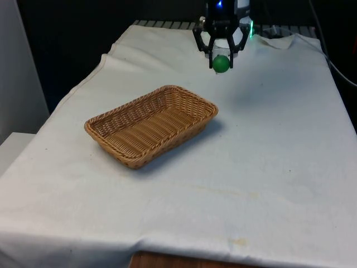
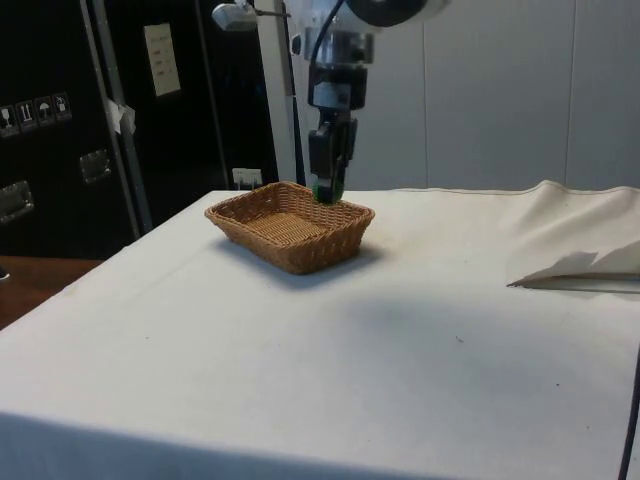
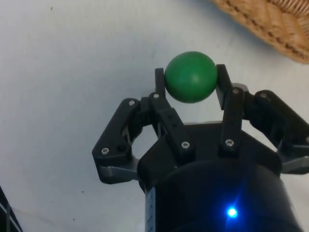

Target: Pick up the ball and place it into the basket.

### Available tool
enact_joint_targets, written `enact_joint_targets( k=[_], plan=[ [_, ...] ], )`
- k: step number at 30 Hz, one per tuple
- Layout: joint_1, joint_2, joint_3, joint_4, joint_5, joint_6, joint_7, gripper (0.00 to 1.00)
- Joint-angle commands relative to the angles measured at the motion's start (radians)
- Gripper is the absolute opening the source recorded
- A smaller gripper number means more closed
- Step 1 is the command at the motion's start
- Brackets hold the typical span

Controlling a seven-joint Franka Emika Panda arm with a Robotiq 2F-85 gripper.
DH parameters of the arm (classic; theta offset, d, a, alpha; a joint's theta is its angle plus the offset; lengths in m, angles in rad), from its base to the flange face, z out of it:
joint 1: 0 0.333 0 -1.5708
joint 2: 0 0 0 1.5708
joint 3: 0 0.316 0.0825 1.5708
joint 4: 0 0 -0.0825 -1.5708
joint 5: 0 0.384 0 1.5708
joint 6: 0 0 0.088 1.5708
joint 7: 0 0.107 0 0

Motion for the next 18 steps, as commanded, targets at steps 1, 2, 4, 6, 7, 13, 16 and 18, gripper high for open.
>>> enact_joint_targets(
  k=[1,2,4,6,7,13,16,18],
  plan=[
    [0.003,-0.001,0.001,0.006,0.019,-0.013,-0.013,0.03],
    [0.003,0.016,0.003,0.027,0.028,-0.019,-0.018,0.03],
    [0.002,0.034,0.004,0.05,0.037,-0.028,-0.023,0.03],
    [0.001,0.05,0.004,0.072,0.044,-0.037,-0.029,0.03],
    [-0.002,0.066,0.004,0.093,0.051,-0.047,-0.035,0.03],
    [-0.008,0.107,-0.002,0.144,0.073,-0.069,-0.058,0.03],
    [-0.013,0.143,-0.009,0.189,0.098,-0.088,-0.085,0.03],
    [-0.009,0.155,-0.017,0.198,0.086,-0.081,-0.076,0.03]
  ],
)
